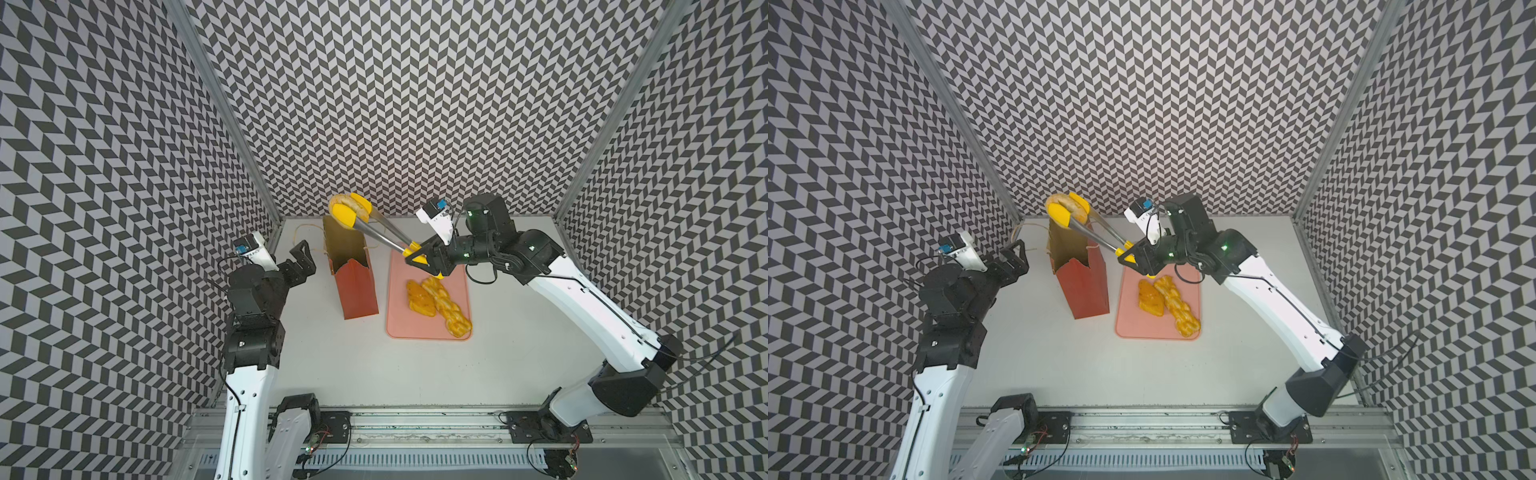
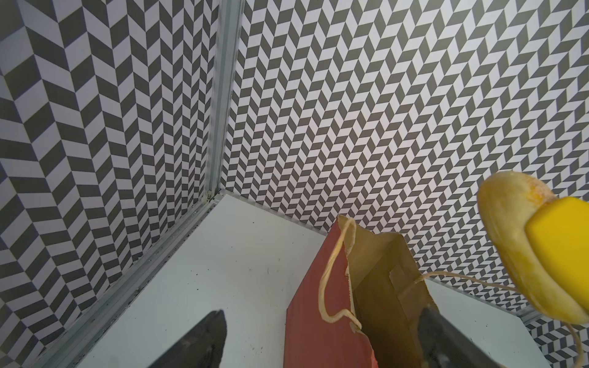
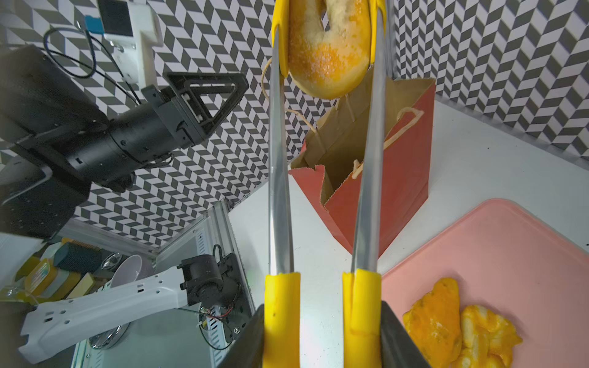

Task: Pack bread into a paper bag
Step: Place the fake bread in the paper bag.

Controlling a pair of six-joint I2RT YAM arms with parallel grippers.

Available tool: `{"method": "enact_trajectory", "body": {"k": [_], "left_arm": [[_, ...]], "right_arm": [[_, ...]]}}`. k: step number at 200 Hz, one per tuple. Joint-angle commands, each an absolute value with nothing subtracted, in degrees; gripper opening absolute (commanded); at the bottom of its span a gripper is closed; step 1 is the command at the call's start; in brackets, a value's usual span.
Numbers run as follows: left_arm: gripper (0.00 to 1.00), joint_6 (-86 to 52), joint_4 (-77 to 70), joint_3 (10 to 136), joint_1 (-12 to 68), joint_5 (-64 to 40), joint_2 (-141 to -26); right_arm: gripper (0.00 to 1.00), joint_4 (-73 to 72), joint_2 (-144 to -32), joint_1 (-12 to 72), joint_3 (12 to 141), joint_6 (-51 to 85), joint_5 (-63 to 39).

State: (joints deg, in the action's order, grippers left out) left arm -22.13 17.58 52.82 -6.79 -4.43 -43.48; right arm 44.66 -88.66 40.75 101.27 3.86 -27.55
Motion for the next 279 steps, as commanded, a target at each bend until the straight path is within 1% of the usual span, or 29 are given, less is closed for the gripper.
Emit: {"method": "enact_trajectory", "body": {"k": [1, 28, 94, 130, 158, 206, 279], "left_arm": [[0.98, -21.9, 16.1, 52.4, -7.2, -5.2, -43.0], [0.98, -21.9, 16.1, 52.4, -7.2, -5.2, -42.9], [0.98, -21.9, 16.1, 52.4, -7.3, -5.2, -42.9], [0.98, -21.9, 16.1, 52.5, -7.4, -5.2, -43.1], [0.98, -22.0, 16.1, 52.4, -7.4, -5.4, -43.2], [0.98, -22.0, 16.1, 52.5, -7.4, -5.4, -43.2], [0.98, -22.0, 16.0, 52.6, -7.6, -5.6, -43.2]], "right_arm": [[0.28, 37.9, -88.6, 41.3, 99.5, 2.9, -29.9], [0.28, 35.9, -89.3, 41.4, 97.1, 3.5, -29.7], [0.28, 34.9, -91.7, 41.5, 96.1, 3.2, -30.1], [0.38, 34.5, -92.0, 41.5, 95.8, 3.5, -29.8], [0.42, 34.4, -92.3, 41.5, 95.9, 3.6, -29.6], [0.51, 34.2, -93.3, 41.5, 96.1, 3.8, -30.4], [0.54, 33.8, -93.2, 41.5, 95.6, 3.8, -30.6]]}}
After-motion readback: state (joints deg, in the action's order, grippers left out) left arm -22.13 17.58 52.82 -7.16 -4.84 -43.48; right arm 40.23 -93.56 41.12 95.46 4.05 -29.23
